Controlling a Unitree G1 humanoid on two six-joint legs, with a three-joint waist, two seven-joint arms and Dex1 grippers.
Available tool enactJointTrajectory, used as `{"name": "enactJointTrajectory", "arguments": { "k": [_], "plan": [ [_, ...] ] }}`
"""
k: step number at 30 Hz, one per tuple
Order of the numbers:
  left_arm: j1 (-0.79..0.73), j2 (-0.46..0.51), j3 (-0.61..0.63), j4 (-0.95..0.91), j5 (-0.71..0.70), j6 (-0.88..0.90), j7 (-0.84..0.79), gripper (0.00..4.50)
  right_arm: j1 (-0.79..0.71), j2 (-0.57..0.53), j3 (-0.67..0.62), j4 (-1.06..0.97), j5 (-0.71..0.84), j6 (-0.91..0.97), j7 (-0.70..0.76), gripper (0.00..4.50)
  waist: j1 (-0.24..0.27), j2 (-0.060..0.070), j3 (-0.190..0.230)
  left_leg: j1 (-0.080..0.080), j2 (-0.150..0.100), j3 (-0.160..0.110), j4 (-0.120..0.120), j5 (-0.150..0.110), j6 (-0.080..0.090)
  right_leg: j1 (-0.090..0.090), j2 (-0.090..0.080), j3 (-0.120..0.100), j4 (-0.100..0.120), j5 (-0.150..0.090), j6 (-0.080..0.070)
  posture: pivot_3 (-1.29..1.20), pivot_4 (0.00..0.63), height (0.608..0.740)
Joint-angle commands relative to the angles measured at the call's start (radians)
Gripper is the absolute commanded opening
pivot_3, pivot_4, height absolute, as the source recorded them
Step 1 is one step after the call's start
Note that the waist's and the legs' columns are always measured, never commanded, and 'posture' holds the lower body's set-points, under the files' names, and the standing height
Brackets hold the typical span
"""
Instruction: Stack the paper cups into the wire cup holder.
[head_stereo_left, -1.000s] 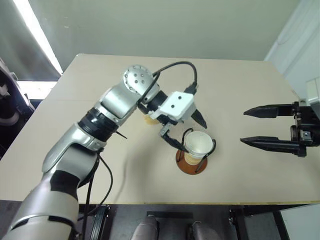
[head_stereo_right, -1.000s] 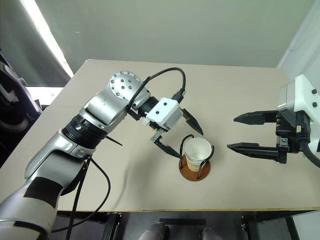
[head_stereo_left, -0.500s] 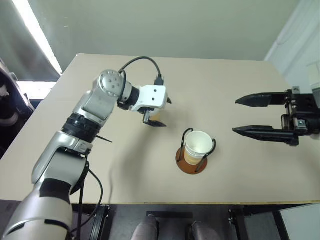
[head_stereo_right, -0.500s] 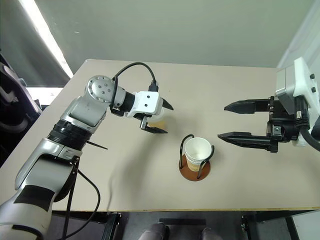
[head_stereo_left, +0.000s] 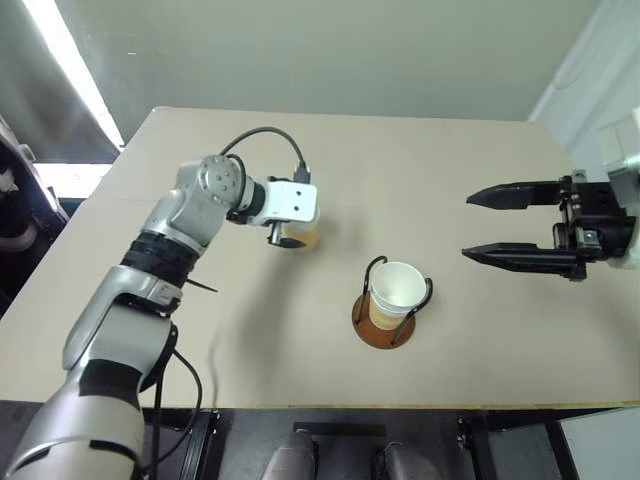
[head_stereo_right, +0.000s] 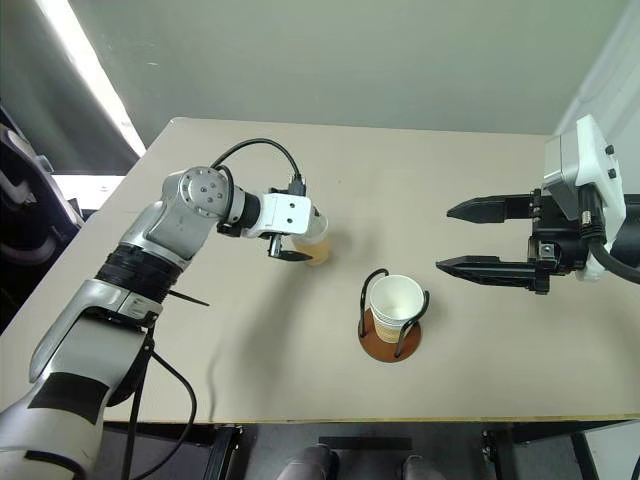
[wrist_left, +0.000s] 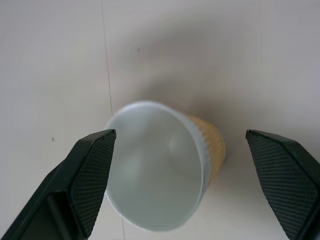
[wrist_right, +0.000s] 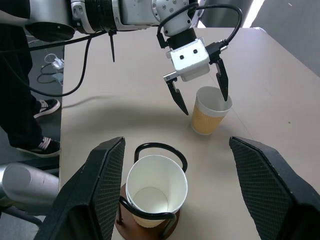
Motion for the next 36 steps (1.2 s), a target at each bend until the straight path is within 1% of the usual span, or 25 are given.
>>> {"name": "enactJointTrajectory", "arguments": {
  "k": [1,8,17,20,25,28,29,31,36],
  "plan": [
    [-0.051,-0.01,0.009,0.029,0.055,0.007,0.045,4.46,-0.014,-0.009,-0.023,0.002,0.002,-0.001,0.006,3.38,0.0,0.0,0.0,0.0,0.0,0.0,0.0,0.0,0.0,0.0,0.0,0.0,0.0,0.0,0.0,0.0,0.15,0.74],
    [-0.042,-0.028,0.011,0.059,0.085,-0.019,0.047,4.46,-0.03,-0.015,-0.01,0.014,-0.002,0.002,0.019,3.38,0.0,0.0,0.0,-0.001,0.0,0.0,0.0,0.0,0.0,-0.001,0.0,0.0,0.0,0.0,0.0,0.0,0.15,0.74],
    [-0.012,-0.042,0.007,0.062,0.07,-0.061,-0.019,4.46,-0.024,-0.015,-0.009,0.015,-0.023,-0.002,0.029,3.38,0.0,0.0,0.0,-0.001,0.0,0.0,0.0,0.0,0.0,-0.001,0.0,0.0,0.001,0.0,0.0,0.0,0.15,0.74],
    [-0.009,-0.046,0.01,0.091,0.06,-0.086,-0.042,3.92,-0.016,-0.01,-0.009,0.027,-0.048,-0.017,0.033,3.38,0.0,0.0,0.0,-0.001,0.0,0.0,0.0,0.0,0.0,-0.002,0.0,0.0,0.001,0.0,0.0,0.0,0.15,0.74],
    [-0.006,-0.045,0.014,0.134,0.056,-0.139,-0.065,2.18,0.017,-0.004,-0.026,0.065,-0.103,-0.054,0.047,3.38,0.0,0.0,0.0,-0.001,0.0,0.0,0.001,0.0,0.0,-0.002,0.0,0.0,0.001,0.0,0.0,0.0,0.15,0.74],
    [-0.021,-0.05,0.022,0.152,0.049,-0.152,-0.077,1.05,0.019,0.0,-0.03,0.084,-0.116,-0.064,0.052,3.38,0.0,0.0,0.0,-0.001,0.0,0.0,0.001,0.0,0.0,-0.002,0.0,0.001,0.002,0.0,0.0,0.0,0.15,0.74],
    [-0.025,-0.051,0.025,0.154,0.047,-0.152,-0.081,0.62,0.019,0.001,-0.03,0.087,-0.12,-0.067,0.055,3.38,0.0,0.0,0.0,-0.001,0.0,0.001,0.001,0.0,0.0,-0.003,0.0,0.001,0.002,0.0,0.0,0.0,0.15,0.74],
    [-0.034,-0.049,0.031,0.15,0.034,-0.154,-0.104,0.04,0.024,0.007,-0.031,0.099,-0.134,-0.078,0.056,3.38,0.0,0.0,0.0,-0.001,0.0,0.001,0.001,0.0,0.0,-0.003,0.0,0.001,0.002,0.0,0.0,0.0,0.15,0.74],
    [-0.046,-0.029,0.055,0.09,-0.024,-0.139,-0.193,0.04,0.029,0.014,-0.034,0.129,-0.159,-0.093,0.067,3.38,0.0,0.0,0.0,-0.002,0.0,0.001,0.001,0.0,0.0,-0.004,0.0,0.001,0.003,0.0,0.0,0.0,0.15,0.74]
  ]
}}
